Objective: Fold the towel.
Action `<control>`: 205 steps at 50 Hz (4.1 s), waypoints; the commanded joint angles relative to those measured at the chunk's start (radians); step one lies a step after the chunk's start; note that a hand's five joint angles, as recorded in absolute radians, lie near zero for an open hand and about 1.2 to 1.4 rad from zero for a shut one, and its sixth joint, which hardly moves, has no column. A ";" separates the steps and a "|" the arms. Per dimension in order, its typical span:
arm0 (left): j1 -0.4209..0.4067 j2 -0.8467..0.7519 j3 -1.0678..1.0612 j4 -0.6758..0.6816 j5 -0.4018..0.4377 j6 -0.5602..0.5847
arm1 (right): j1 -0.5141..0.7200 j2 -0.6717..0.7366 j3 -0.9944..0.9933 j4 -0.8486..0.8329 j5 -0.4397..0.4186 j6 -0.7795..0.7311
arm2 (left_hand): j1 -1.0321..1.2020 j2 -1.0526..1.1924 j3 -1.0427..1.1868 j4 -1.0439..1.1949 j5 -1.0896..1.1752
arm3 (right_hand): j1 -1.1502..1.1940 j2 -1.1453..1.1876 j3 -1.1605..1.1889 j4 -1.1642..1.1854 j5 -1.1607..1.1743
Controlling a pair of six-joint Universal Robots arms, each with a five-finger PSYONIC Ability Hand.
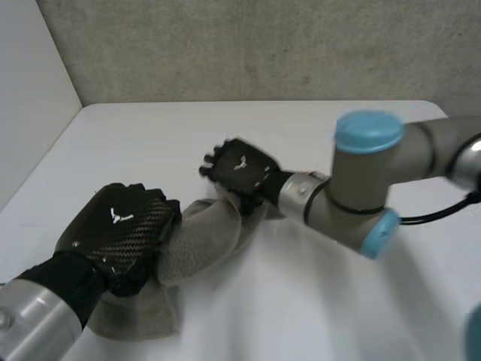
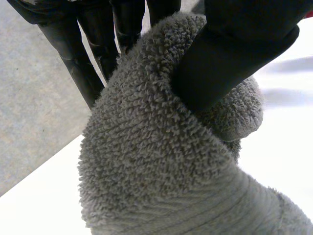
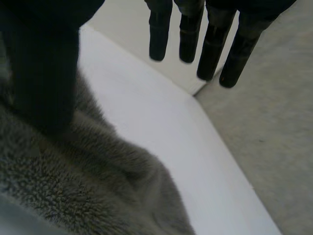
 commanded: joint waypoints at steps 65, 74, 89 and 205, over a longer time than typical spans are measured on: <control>0.182 -0.680 0.429 0.262 0.102 -0.030 | -0.107 -0.417 0.602 -0.094 0.448 0.207 | -0.923 -0.902 -0.902 -0.901 -0.906 | 1.055 1.012 1.001 1.002 1.010; 0.162 -0.423 0.204 0.251 0.068 -0.047 | -0.161 -0.385 0.605 -0.163 0.467 0.320 | -0.896 -0.876 -0.876 -0.875 -0.879 | 1.055 1.012 1.001 1.002 1.010; 0.116 -0.367 -0.038 0.246 -0.125 -0.153 | -0.158 -0.348 0.608 -0.160 0.467 0.316 | -0.738 -0.717 -0.717 -0.716 -0.721 | 1.055 1.012 1.001 1.002 1.010; 0.225 -0.841 0.498 0.389 0.122 -0.044 | -0.087 -0.342 0.497 -0.101 0.579 -0.142 | 0.103 0.123 0.123 0.124 0.120 | 1.055 1.012 1.001 1.002 1.010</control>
